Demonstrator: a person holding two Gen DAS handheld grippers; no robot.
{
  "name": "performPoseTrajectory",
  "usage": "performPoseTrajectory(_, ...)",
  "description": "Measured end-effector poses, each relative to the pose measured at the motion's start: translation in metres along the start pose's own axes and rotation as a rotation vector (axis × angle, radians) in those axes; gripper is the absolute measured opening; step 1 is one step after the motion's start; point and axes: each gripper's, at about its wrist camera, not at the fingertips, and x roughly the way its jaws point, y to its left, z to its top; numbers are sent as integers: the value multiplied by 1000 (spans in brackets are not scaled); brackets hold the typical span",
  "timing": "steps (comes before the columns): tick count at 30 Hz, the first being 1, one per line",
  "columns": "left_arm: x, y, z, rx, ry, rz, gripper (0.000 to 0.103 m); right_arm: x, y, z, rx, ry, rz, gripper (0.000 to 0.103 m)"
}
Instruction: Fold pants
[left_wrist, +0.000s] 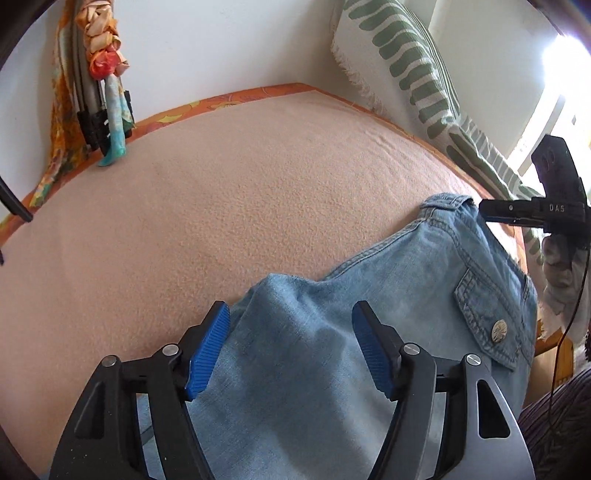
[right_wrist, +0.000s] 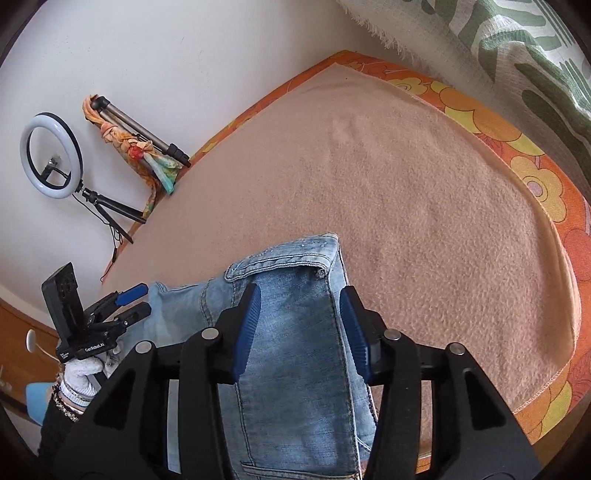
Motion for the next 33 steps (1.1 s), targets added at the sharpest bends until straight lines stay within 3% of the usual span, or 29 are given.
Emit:
performPoseTrajectory(2, 8, -9, -4, 42, 23, 19, 63, 8, 7, -1, -31, 8, -44, 46)
performPoseTrajectory(3, 9, -12, -6, 50, 16, 18, 54, 10, 10, -2, -46, 7, -62, 42)
performPoseTrajectory(4, 8, -13, -6, 50, -1, 29, 37, 13, 13, -3, -57, 11, -63, 19)
performPoseTrajectory(5, 7, -12, -5, 37, -11, 40, 26, 16, 15, -4, -60, 21, -67, 11)
performPoseTrajectory(7, 1, -4, -4, 0, -30, 37, 19, 14, 22, -7, -76, 1, -86, 9)
performPoseTrajectory(9, -6, -3, -2, 26, -68, 92, 18, 1, 33, -6, -111, -52, -124, 7)
performPoseTrajectory(10, -9, -2, 0, 36, -79, 135, 18, -10, 37, -2, -119, -98, -134, 6)
performPoseTrajectory(12, -15, 10, 5, -21, -87, 124, 21, -28, 36, 9, -102, -159, -142, 5)
performPoseTrajectory(14, -28, 23, 8, -80, -105, 130, 21, -24, 31, 12, -73, -131, -138, 6)
performPoseTrajectory(17, -60, 40, 5, -118, -148, 139, 25, -10, 32, 11, -89, -98, -213, 6)
performPoseTrajectory(19, -83, 54, -2, -166, -157, 117, 41, -3, 34, 9, -104, -75, -256, 8)
performPoseTrajectory(21, -107, 66, -14, -204, -167, 117, 50, -1, 35, 9, -107, -55, -283, 11)
performPoseTrajectory(26, -169, 90, -59, -264, -207, 145, 59, -23, 51, 9, -116, -104, -333, 39)
performPoseTrajectory(27, -180, 94, -69, -277, -214, 161, 61, -29, 57, 8, -126, -122, -337, 41)
performPoseTrajectory(30, -208, 110, -101, -329, -222, 208, 62, -46, 80, 2, -176, -175, -299, 41)
performPoseTrajectory(33, -229, 123, -138, -364, -219, 260, 62, -46, 112, -8, -267, -186, -199, 41)
